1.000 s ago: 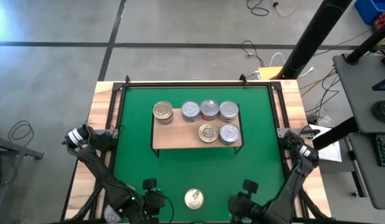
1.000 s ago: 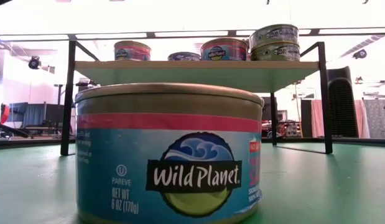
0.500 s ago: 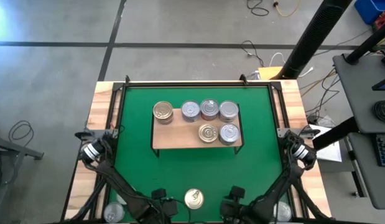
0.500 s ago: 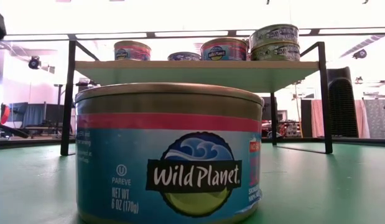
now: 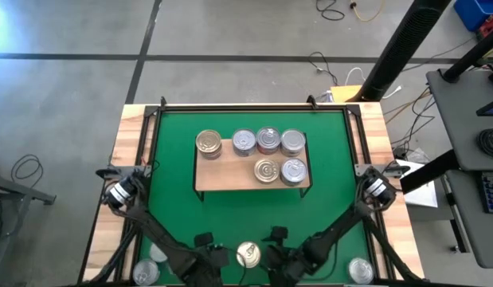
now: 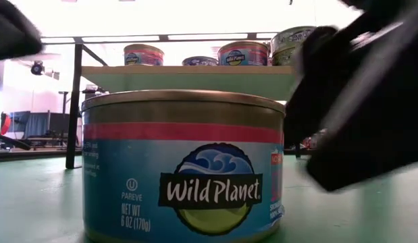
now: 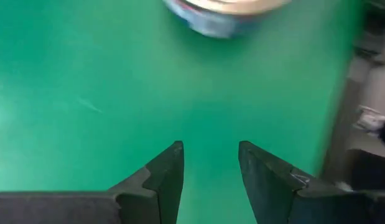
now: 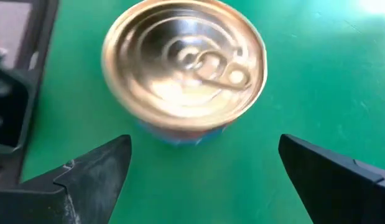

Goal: Stack canned seafood by type on shelf
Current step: Stack the blue and pink tuna can on top of the blue and pink tuna can on the shelf

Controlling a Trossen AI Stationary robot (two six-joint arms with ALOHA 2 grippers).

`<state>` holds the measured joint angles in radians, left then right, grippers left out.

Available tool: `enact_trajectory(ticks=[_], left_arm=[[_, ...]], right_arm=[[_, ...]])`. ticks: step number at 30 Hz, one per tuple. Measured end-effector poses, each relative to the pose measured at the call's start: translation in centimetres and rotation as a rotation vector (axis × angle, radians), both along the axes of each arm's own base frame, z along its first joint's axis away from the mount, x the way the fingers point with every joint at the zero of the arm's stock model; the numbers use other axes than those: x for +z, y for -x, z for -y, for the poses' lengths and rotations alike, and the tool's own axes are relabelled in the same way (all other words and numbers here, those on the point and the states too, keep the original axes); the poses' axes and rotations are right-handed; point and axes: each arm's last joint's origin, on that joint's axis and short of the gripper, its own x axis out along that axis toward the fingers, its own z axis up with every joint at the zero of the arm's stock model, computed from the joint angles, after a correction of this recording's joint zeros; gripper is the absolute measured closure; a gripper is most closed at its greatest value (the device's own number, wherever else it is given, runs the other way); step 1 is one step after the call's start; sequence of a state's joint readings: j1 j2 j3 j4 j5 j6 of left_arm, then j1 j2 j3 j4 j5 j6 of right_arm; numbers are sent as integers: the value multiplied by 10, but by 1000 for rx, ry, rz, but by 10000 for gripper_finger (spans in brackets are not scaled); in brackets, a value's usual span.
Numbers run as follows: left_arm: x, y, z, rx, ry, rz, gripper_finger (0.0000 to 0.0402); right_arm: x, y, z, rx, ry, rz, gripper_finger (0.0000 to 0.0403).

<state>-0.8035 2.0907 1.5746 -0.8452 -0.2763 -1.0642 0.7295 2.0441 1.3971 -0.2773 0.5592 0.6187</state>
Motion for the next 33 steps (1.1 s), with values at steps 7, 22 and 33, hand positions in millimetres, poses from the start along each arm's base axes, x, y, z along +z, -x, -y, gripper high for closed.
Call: enact_trajectory(ticks=[7, 22, 33], left_arm=[[-19, -24, -37, 31, -62, 17, 262], [-31, -34, -42, 153, -84, 241, 262], [-41, -33, -50, 102, -114, 230, 262]], right_arm=[[2, -25, 19, 91, -53, 17, 3], [-14, -49, 31, 118, -145, 74, 2], [-44, -46, 30, 49, -76, 287, 2]])
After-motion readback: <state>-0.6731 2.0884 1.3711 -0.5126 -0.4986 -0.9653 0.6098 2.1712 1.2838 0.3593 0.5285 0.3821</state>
